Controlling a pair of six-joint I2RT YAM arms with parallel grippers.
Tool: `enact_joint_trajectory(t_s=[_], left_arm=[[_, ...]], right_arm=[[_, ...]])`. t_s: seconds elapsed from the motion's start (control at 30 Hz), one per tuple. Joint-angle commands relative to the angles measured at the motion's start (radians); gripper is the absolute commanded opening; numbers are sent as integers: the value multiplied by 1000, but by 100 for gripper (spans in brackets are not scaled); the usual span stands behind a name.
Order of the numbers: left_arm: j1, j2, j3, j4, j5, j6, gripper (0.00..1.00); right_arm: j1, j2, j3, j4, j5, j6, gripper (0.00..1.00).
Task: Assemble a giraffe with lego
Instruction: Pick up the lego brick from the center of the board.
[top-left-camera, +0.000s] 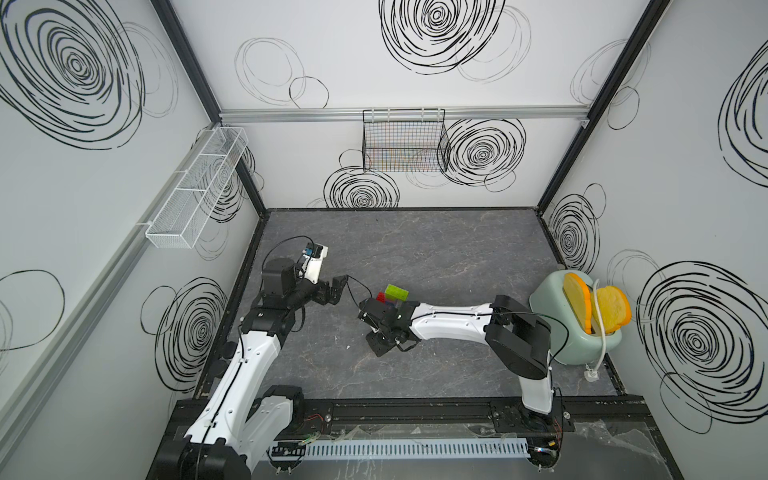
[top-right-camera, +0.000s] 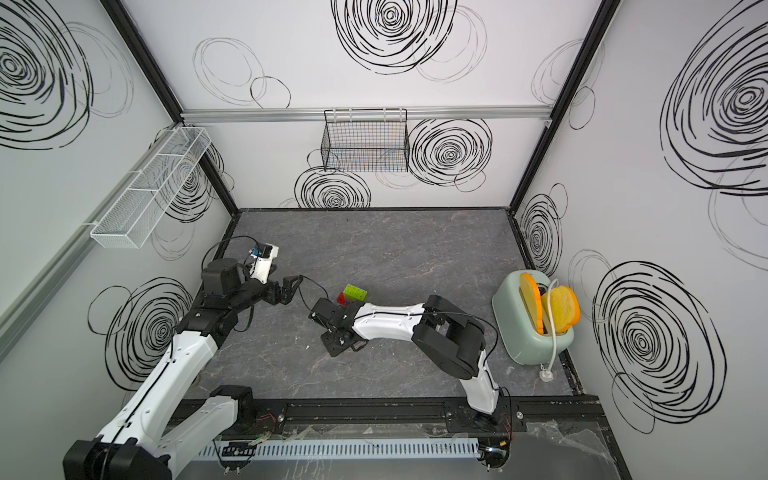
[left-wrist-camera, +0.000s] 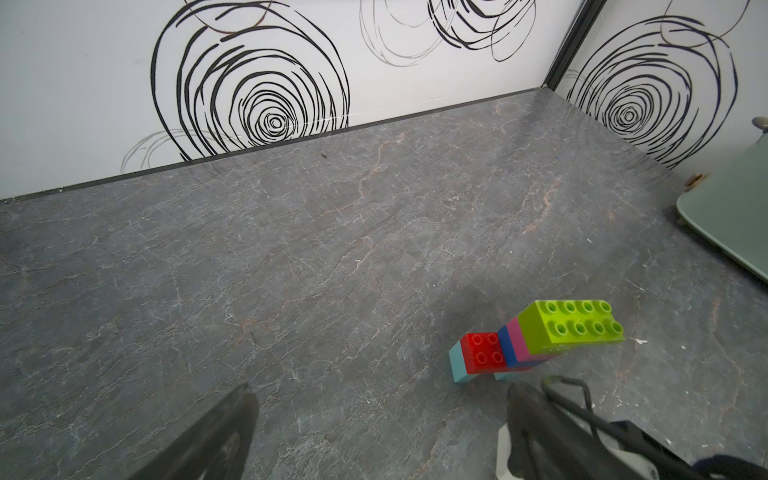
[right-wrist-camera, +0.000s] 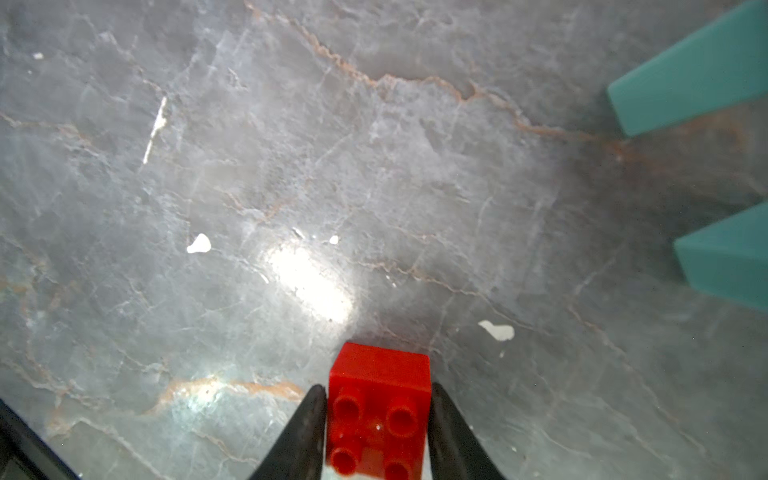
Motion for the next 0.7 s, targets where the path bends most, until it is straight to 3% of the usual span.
enact_joint_trajectory(t_s=[0.0,0.23,0.43,0.67], left_arm=[[9,-13,-9,48,9,12,98],[9,-12,-11,50,10,12,98],[9,-8,-11,48,12,20,98],[9,-8,-17,54,18,24,98]], right_arm=[[7,9,26,-39,14,-9,36],[9,-3,50,-82,41,-25,27],[-24,-90,116,-198,87,-135,24],[-163,-186,237,-316,-57,-369,23]])
